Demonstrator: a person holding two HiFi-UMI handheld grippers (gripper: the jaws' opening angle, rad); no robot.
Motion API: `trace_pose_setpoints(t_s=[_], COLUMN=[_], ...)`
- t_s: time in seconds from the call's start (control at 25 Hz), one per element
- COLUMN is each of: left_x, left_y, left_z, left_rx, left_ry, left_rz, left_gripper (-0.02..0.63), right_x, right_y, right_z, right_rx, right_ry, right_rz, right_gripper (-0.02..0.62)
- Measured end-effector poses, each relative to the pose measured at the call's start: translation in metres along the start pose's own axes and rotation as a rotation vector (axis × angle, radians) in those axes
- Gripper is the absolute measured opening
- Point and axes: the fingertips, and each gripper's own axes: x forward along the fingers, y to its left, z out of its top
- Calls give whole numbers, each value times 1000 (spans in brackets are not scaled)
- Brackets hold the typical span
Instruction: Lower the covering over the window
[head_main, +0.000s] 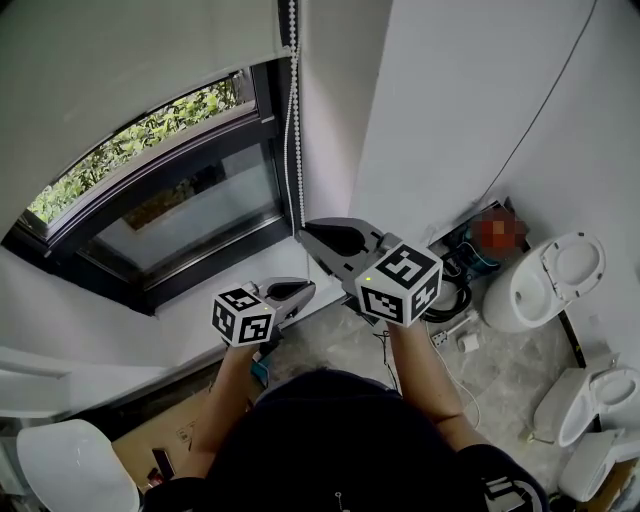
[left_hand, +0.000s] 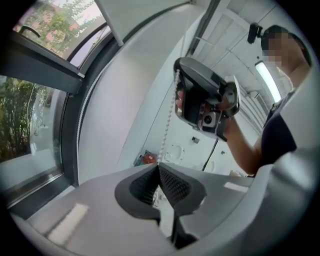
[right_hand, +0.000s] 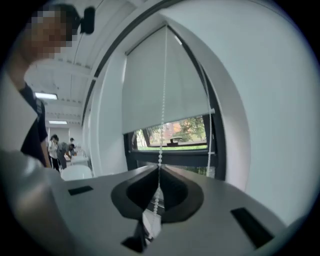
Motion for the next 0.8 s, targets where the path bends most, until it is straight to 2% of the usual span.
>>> trace_pose_setpoints(t_s=[0.08,0.2,0.36,0.52,0.64,0.8], left_x=[2,4,4,6,6,3], left_y=[2,1,5,4,3,5], left_z=[-14,-17,-19,-40,-45,-43], left_rx=[-21,-62,-39,-47,-82,-76], left_ry=[26,7,45,113,94,95], left_rz=[0,-17,-9,-4,-15,-7], left_gripper=[12,12,12,12,12,12], right_x=[4,5,8,8,9,12], right_y=[0,1,-3,-8,-5,-7], right_z=[-15,-18,-22,-44,-50,-52], right_rx=[-24,27,30,17,19,20], right_ry=[59,40,74,152,166,178], right_rz=[-10,14,30,7,16,14], right_gripper=[18,18,18,17,15,14])
